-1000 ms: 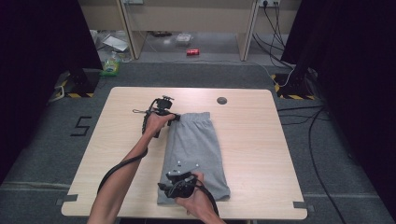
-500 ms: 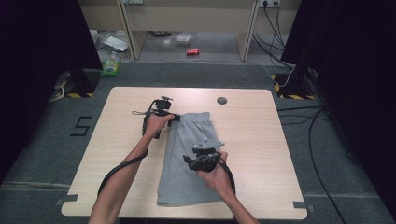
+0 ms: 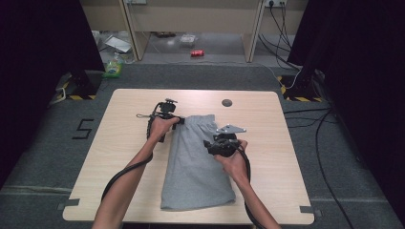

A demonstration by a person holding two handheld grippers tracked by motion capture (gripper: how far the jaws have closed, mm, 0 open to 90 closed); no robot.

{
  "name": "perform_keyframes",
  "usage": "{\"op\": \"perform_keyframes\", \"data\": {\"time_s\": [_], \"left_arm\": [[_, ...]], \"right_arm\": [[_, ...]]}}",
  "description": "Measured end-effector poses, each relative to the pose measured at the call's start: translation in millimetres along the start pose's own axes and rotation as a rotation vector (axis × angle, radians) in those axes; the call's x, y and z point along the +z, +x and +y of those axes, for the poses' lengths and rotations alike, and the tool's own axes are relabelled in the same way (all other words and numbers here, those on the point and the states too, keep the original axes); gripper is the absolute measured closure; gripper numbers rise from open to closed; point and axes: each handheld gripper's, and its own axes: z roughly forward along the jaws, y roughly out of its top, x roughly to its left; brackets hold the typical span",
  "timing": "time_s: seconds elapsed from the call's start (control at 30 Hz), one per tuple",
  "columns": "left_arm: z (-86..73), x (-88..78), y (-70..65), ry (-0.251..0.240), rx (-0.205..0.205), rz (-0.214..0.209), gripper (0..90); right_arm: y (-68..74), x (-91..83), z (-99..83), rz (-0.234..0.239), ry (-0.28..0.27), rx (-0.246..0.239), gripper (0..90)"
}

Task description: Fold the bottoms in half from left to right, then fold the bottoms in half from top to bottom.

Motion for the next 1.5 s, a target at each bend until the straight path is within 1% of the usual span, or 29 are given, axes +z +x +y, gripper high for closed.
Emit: {"op": "perform_keyframes", "data": {"time_s": [0.13, 0.27, 0.37, 0.4, 0.47, 0.57, 0.87, 1.03, 1.3, 1.37, 1.5], "left_arm": [[-0.4, 0.3, 1.3, -0.001, -0.007, -0.008, 60.3], [-0.1, 0.7, 2.1, 0.001, -0.005, -0.015, 60.2], [-0.4, 0.6, 2.9, 0.001, -0.008, -0.018, 60.1], [-0.6, 0.5, 2.9, 0.000, -0.007, -0.018, 60.2], [-1.0, 0.5, 2.9, -0.002, -0.008, -0.018, 60.2], [-1.0, 0.6, 2.8, -0.003, -0.009, -0.018, 60.1], [-1.4, -0.1, 0.5, -0.004, 0.004, -0.002, 60.1], [-1.9, 0.1, 1.3, -0.008, -0.005, -0.009, 60.2], [-1.4, -0.1, 0.1, -0.004, 0.004, 0.000, 60.2], [-1.6, -0.2, -0.2, -0.005, 0.006, 0.002, 60.2], [-2.0, -0.2, -0.3, -0.008, 0.009, 0.002, 60.2]], "right_arm": [[-11.6, 3.7, 2.0, -0.023, 0.001, 0.018, 50.5], [-22.2, 6.3, 3.2, -0.041, 0.001, 0.034, 49.9], [-30.6, 9.2, 4.1, -0.053, 0.006, 0.057, 49.7], [-33.8, 10.6, 4.3, -0.059, 0.005, 0.056, 49.5], [-38.6, 12.7, 4.4, -0.065, 0.009, 0.074, 49.2], [-44.6, 14.5, 4.9, -0.071, 0.010, 0.082, 48.6], [-54.9, 18.8, 8.9, -0.082, 0.010, 0.097, 47.7], [-60.7, 24.2, 12.3, -0.090, 0.015, 0.104, 47.5], [-69.0, 40.3, 21.8, -0.107, 0.023, 0.120, 47.5], [-70.1, 46.2, 24.2, -0.103, 0.024, 0.130, 47.5], [-69.8, 56.8, 29.2, -0.104, 0.033, 0.134, 47.5]]}}
